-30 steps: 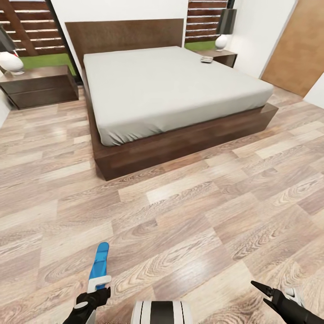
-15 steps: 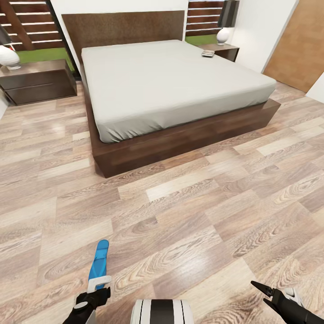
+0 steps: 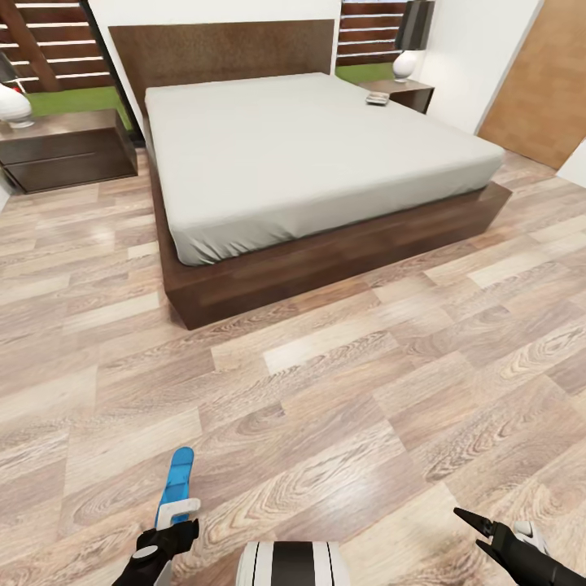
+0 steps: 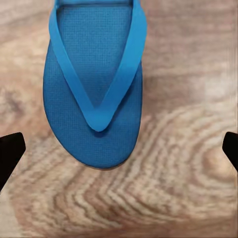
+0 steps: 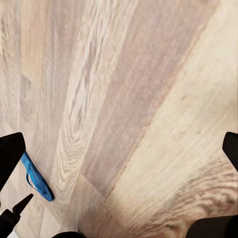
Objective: In the bedroom, move the book from the bed onto either nightstand, and place the two sandals side by side next to the bed.
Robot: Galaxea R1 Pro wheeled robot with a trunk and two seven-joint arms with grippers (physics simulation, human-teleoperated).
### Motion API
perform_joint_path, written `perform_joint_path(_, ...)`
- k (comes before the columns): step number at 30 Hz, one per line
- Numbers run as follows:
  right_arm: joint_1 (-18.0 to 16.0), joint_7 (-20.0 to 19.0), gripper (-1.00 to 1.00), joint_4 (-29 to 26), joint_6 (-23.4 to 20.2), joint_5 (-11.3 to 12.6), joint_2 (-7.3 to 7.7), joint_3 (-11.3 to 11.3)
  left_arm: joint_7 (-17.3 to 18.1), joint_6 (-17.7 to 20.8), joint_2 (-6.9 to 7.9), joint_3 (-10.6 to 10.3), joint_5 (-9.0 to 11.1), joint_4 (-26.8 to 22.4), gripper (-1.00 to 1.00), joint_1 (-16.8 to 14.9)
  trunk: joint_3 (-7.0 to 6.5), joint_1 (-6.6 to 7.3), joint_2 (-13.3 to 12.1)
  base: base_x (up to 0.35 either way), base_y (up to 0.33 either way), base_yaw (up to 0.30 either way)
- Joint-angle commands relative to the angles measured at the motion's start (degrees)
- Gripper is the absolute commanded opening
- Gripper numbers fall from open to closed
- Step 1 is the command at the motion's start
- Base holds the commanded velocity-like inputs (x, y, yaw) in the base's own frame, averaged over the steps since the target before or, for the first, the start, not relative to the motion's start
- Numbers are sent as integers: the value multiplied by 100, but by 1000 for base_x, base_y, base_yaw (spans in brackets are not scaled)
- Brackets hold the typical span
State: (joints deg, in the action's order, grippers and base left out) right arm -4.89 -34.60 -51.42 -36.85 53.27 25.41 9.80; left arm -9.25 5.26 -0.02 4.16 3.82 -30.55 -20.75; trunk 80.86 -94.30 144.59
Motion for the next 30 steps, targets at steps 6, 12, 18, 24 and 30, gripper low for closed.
perform_joint_path(6, 1, -3, 100, 0, -42, 26, -1, 10, -15, 28, 2, -1, 34, -12, 100, 1, 4, -1, 1, 208, 0, 0)
perform_joint_path(12, -1, -3, 100, 0, -42, 26, -2, 8, -15, 28, 2, -2, 38, -12, 100, 1, 4, -1, 1, 25, 0, 0)
perform_joint_path(18, 0, -3, 100, 0, -42, 26, -2, 9, -19, 28, 2, 11, 39, -12, 100, 1, 4, -1, 1, 22, 9, 0)
perform_joint_path(24, 1, -3, 100, 0, -42, 26, -1, 11, -29, 25, 2, 14, 40, -12, 100, 1, 4, -1, 1, 94, 39, 0)
perform_joint_path(30, 0, -2, 100, 0, -42, 26, -2, 9, -41, -267, 2, 7, 37, -12, 100, 1, 4, -1, 1, 7, 3, 0)
